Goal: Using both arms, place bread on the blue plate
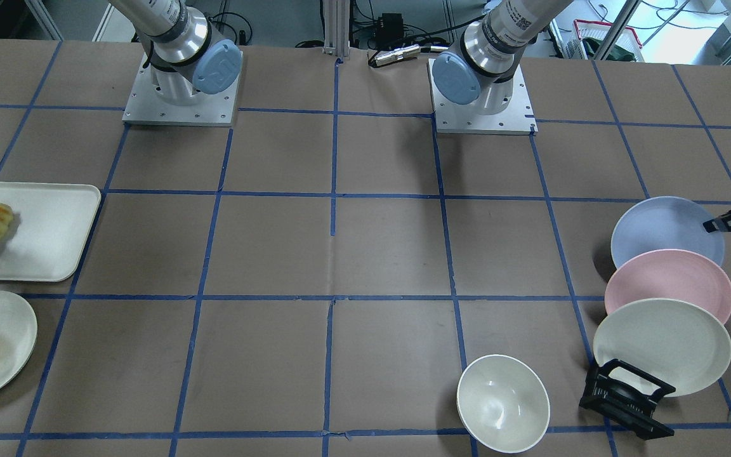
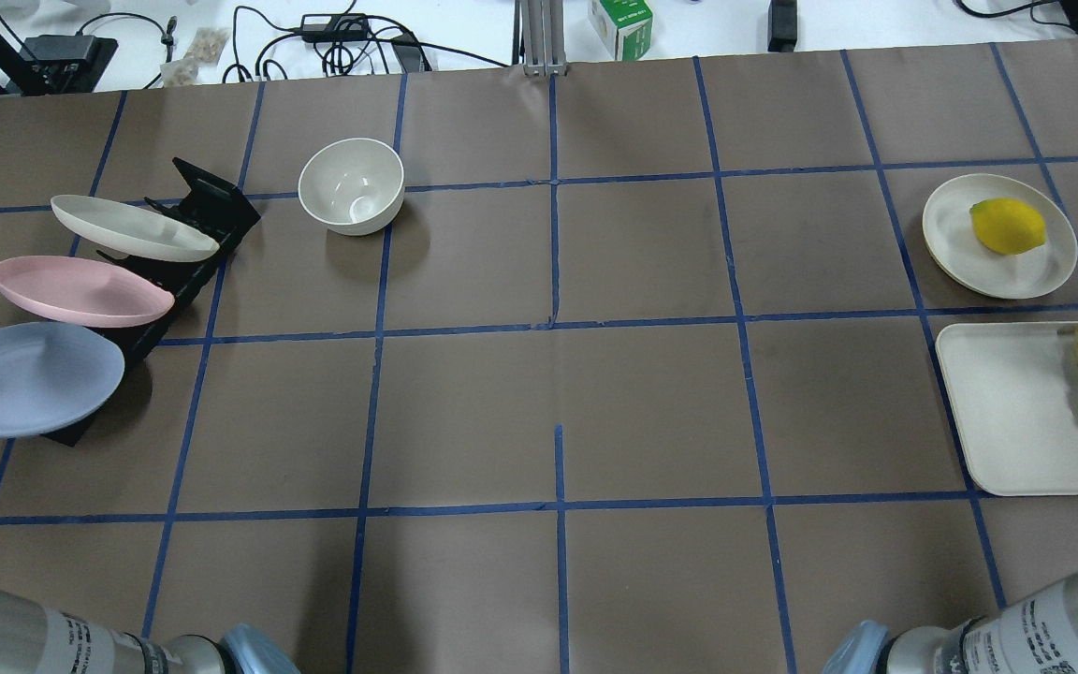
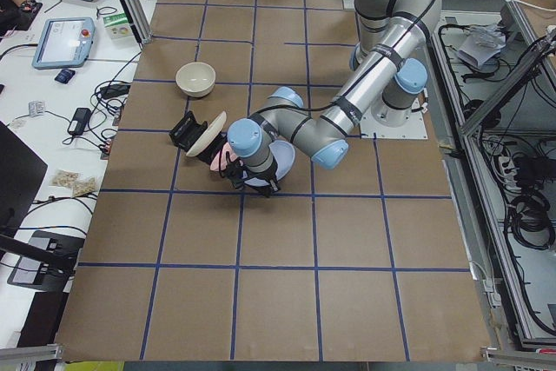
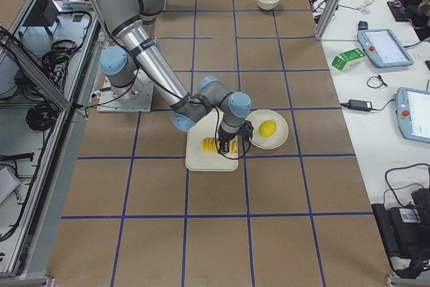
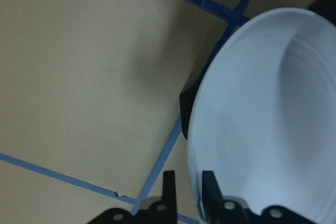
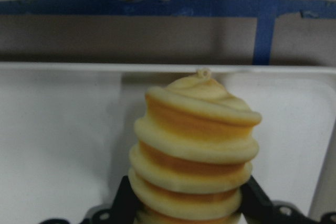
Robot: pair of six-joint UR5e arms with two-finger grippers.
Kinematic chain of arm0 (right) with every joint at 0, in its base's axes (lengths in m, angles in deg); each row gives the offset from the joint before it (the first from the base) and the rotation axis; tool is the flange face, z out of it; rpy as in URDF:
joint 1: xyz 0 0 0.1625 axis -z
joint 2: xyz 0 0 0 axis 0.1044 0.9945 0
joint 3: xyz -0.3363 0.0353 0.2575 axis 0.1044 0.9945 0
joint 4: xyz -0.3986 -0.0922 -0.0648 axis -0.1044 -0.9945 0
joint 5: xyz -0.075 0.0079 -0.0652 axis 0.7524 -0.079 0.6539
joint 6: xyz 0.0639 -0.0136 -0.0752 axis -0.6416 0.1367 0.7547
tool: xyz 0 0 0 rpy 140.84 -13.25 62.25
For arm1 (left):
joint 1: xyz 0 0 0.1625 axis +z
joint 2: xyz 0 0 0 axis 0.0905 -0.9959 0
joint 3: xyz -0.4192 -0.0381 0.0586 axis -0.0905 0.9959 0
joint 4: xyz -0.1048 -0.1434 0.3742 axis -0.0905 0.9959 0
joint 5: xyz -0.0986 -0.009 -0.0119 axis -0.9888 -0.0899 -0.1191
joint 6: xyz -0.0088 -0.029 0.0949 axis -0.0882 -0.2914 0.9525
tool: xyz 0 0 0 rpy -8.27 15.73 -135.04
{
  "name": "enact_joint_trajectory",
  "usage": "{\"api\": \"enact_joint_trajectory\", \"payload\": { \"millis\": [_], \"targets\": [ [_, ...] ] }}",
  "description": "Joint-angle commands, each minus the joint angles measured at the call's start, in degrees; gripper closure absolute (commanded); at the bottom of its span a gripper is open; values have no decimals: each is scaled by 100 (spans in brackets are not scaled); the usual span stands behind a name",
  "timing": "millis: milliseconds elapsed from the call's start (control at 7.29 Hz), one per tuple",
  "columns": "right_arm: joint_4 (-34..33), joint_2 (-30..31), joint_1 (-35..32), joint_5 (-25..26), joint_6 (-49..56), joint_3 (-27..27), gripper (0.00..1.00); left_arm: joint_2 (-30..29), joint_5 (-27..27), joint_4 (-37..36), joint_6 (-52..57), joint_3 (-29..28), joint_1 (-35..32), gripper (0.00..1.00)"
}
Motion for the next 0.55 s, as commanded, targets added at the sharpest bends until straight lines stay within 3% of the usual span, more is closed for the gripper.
{"api": "enact_joint_trajectory", "payload": {
  "millis": [0,412],
  "targets": [
    [355,357,-16,-29,-10,54,98,75,18,35,-7,-64,-38,100],
    [1110,1051,-191,-334,-124,45,97,225,88,323,20,-379,-91,100]
  ]
}}
